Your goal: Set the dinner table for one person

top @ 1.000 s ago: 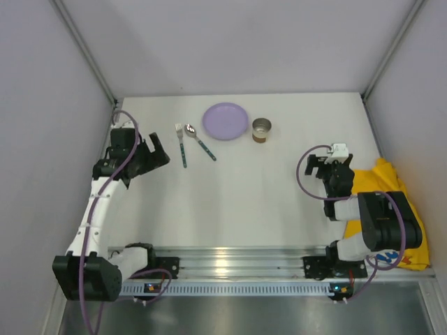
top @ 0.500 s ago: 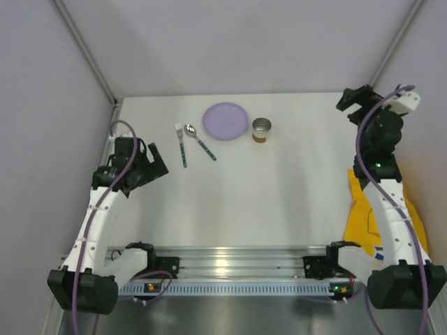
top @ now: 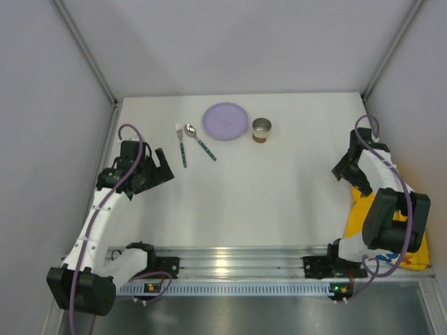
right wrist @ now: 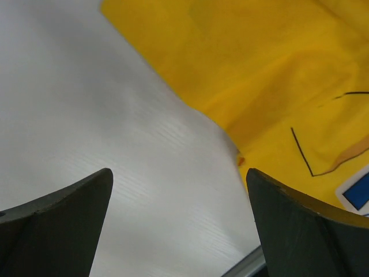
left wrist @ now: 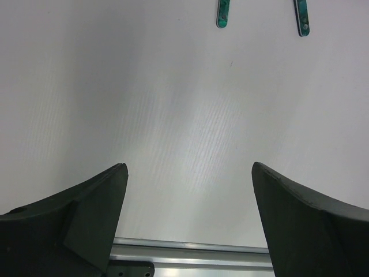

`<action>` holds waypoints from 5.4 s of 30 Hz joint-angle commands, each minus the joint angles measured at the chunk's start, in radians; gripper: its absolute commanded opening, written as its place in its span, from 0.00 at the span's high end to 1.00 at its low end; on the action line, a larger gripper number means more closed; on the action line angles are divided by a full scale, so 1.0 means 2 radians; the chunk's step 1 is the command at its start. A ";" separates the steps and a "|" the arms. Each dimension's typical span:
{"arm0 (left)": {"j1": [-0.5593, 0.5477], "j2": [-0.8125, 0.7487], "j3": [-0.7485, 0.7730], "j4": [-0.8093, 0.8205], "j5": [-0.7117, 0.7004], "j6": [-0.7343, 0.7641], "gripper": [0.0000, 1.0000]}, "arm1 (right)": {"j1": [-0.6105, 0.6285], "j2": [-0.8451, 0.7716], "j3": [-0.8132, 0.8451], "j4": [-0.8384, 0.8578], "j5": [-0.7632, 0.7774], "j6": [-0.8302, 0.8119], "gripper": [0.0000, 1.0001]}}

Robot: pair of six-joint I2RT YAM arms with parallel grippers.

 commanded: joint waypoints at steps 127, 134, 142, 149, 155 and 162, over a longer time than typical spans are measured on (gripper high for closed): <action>-0.009 -0.083 0.027 -0.108 -0.053 -0.037 0.05 | 0.498 0.652 0.773 -0.045 0.009 -0.114 0.70; -0.009 -0.092 0.030 -0.119 -0.059 -0.027 0.04 | 0.498 0.643 0.771 -0.035 0.001 -0.131 1.00; -0.009 -0.066 0.046 -0.095 -0.043 0.003 0.04 | 0.500 0.513 0.763 0.096 -0.019 -0.141 1.00; -0.012 -0.041 0.038 -0.058 -0.020 0.013 0.04 | 0.511 0.348 0.709 0.140 0.058 -0.180 1.00; -0.029 -0.021 -0.013 0.004 0.009 -0.007 0.05 | 0.456 0.117 0.438 0.132 0.130 -0.174 1.00; -0.037 0.075 -0.008 0.093 0.048 -0.020 0.05 | 0.324 -0.103 0.127 0.068 0.090 -0.067 1.00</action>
